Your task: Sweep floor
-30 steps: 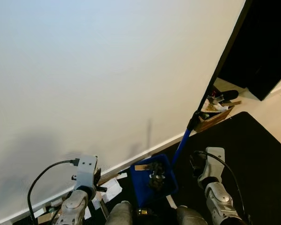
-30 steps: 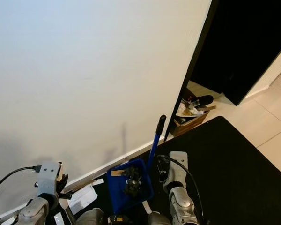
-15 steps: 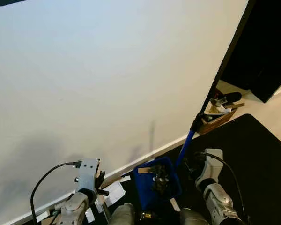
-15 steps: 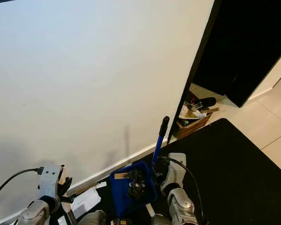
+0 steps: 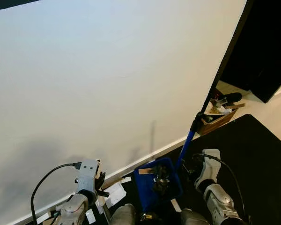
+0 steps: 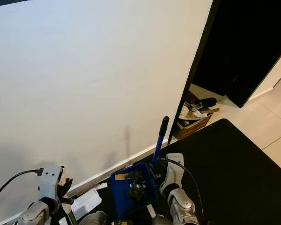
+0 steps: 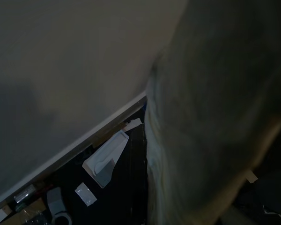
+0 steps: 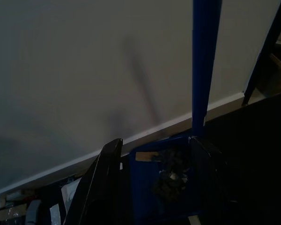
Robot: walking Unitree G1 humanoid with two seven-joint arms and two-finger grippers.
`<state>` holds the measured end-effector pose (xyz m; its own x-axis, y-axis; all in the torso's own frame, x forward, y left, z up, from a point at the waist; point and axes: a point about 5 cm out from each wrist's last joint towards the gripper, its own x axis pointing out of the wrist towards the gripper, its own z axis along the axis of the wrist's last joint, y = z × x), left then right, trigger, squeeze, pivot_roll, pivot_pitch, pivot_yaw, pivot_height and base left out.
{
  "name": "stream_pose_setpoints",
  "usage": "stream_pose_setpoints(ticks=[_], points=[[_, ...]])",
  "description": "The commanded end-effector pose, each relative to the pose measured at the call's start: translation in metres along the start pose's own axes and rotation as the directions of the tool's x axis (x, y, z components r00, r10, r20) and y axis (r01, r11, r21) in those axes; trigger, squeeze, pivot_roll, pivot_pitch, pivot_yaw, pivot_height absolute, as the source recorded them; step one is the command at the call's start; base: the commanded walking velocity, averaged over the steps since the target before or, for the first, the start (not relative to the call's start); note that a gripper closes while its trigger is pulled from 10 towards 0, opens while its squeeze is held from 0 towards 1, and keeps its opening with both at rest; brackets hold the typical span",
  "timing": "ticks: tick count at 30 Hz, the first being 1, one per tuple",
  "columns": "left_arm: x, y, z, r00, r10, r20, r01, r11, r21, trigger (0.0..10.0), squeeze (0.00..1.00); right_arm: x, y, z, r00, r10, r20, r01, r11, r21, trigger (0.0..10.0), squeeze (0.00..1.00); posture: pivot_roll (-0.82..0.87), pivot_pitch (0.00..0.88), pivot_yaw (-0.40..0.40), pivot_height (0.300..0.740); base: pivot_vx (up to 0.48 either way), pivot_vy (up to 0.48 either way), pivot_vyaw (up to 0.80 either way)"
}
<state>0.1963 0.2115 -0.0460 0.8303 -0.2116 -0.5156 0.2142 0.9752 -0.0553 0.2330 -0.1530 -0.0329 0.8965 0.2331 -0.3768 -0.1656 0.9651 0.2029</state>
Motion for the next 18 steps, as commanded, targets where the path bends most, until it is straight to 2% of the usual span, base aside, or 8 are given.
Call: stream_pose_setpoints(ticks=[1,18], points=[[0.0026,-0.0074,-0.0001,1.0,-0.011,0.012,0.011,1.0,-0.027,10.0,0.0,-0.0021,-0.0007,-0.0053,1.0,0.003,-0.028,-0.003,1.0,0.004,10.0,0.0,0.06,0.047,0.019,0.74,0.0,0.0,0.0],[0.0053,-0.0059,0.0016,1.0,-0.001,0.005,0.001,1.0,-0.019,10.0,0.0,0.0004,-0.0011,-0.002,1.0,0.009,-0.025,-0.009,1.0,0.004,10.0,0.0,0.06,0.046,0.028,0.74,0.0,0.0,0.0]])
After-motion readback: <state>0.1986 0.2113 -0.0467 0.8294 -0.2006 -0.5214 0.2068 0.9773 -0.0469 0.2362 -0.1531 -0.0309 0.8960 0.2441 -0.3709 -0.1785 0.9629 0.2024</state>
